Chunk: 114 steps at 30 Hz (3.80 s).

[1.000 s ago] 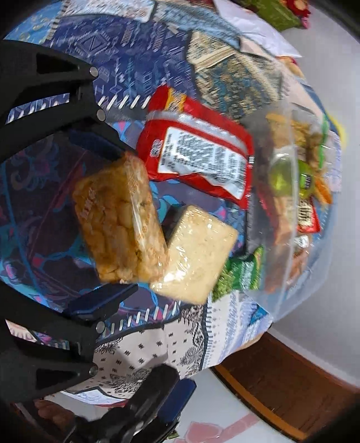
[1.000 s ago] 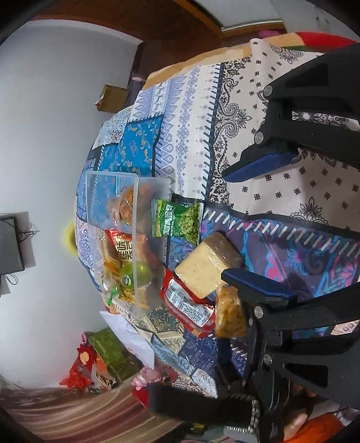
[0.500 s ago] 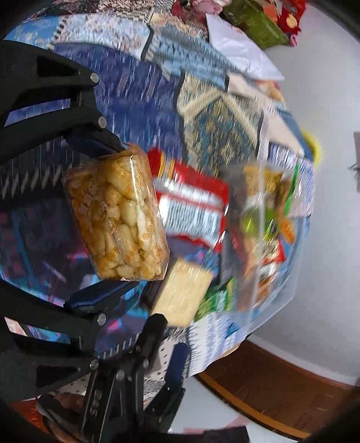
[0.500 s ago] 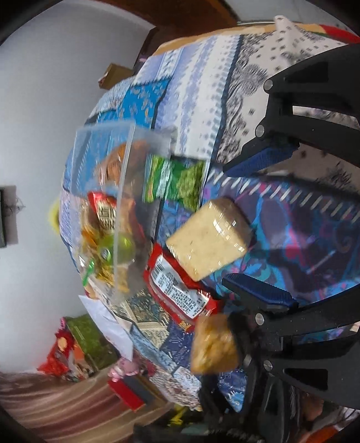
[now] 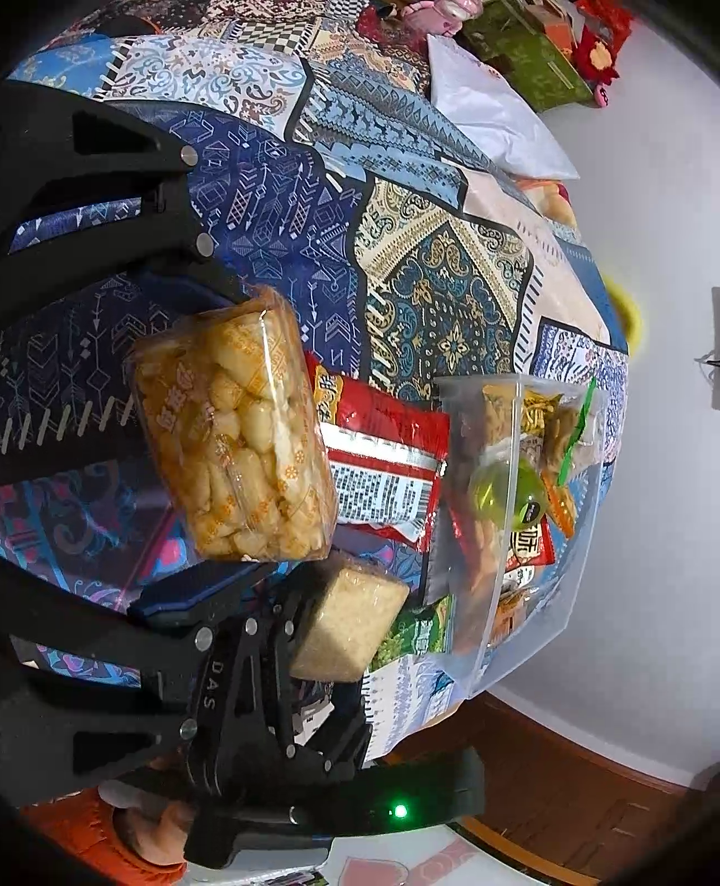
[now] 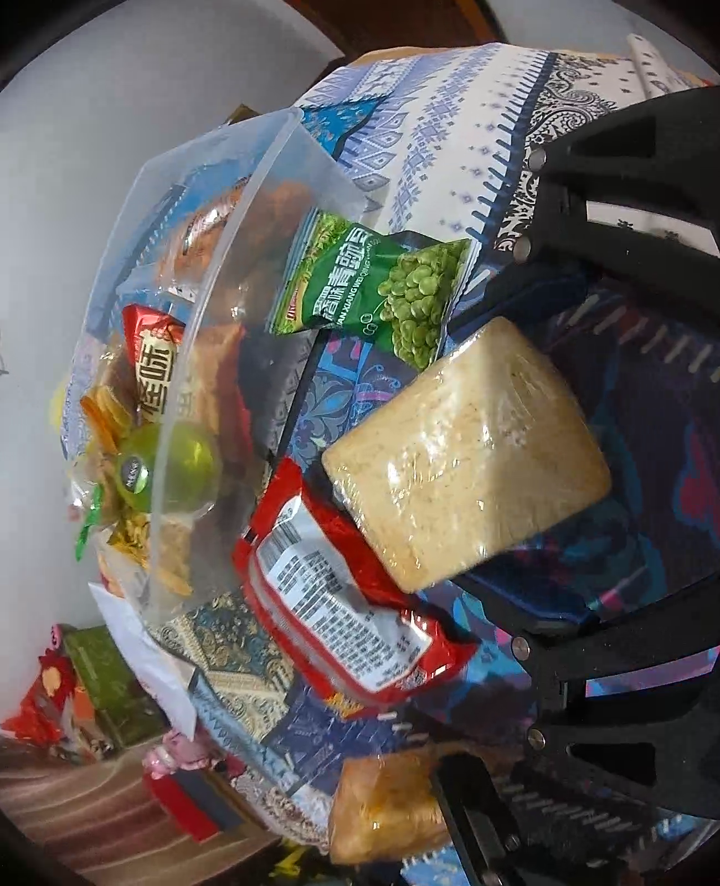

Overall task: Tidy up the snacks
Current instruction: 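Grasp the peanut brittle pack with the left tool while the right tool grasps the cracker block, then lower both packs into the clear box and open both tools, then grasp the red chips bag with the left tool while the right tool grasps the green pea bag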

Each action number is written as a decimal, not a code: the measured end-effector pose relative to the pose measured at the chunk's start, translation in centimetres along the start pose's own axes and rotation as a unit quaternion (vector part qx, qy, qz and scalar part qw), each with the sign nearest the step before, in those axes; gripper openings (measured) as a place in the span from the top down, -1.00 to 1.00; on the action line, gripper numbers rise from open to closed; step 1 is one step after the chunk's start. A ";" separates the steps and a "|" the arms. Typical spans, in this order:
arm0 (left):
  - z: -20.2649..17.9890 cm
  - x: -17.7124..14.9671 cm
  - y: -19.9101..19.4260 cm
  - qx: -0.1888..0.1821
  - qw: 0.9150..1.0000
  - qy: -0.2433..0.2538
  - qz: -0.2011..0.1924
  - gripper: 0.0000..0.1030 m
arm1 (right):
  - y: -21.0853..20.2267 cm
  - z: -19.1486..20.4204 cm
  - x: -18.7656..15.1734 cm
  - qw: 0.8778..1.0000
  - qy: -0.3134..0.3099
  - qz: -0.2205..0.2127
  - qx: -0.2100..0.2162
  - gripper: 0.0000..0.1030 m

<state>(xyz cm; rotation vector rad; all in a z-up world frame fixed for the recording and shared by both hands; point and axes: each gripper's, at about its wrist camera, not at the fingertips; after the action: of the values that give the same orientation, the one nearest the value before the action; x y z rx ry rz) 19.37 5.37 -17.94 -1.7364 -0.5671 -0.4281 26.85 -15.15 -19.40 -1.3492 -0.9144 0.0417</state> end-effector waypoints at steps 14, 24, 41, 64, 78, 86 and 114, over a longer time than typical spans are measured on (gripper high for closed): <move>-1.8 2.3 -2.5 -0.005 0.999 0.020 -0.044 -0.49 | -6.1 -1.9 -0.8 0.996 0.038 -0.073 0.028 -0.22; -3.4 6.7 -4.4 -0.017 0.995 0.029 -0.097 -0.46 | -9.8 -3.7 2.3 0.986 0.077 -0.149 0.018 -0.18; -3.7 11.6 -1.3 -0.025 0.993 0.023 -0.109 -0.45 | -8.0 -7.6 4.0 0.979 0.121 -0.160 0.021 -0.01; -1.9 21.8 9.7 0.005 0.998 0.006 -0.068 -0.45 | -2.6 -12.5 13.3 0.964 0.178 -0.195 0.000 -0.02; -0.9 21.5 11.0 0.009 0.998 -0.013 -0.057 -0.55 | -0.2 -11.9 12.9 0.980 0.144 -0.128 -0.047 -0.13; -1.0 20.2 8.3 -0.005 0.998 -0.013 -0.055 -0.62 | -1.4 -11.7 11.7 0.984 0.134 -0.110 -0.047 -0.38; 0.2 6.8 4.2 0.002 1.000 0.030 0.002 -0.65 | -4.9 -6.5 1.0 0.992 0.094 -0.084 -0.032 -0.57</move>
<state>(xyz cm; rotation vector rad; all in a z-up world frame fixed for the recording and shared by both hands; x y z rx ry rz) 27.38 5.80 -17.46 -1.7145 -0.5216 -0.4744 28.98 -21.22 -14.35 -1.3077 -0.8718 -0.2420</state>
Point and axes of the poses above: each gripper's, at about its wrist camera, not at the fingertips, and y roughly the way its jaws point, z to its left, x to its top, and after that the axes turned 4 degrees about -x, right-handed
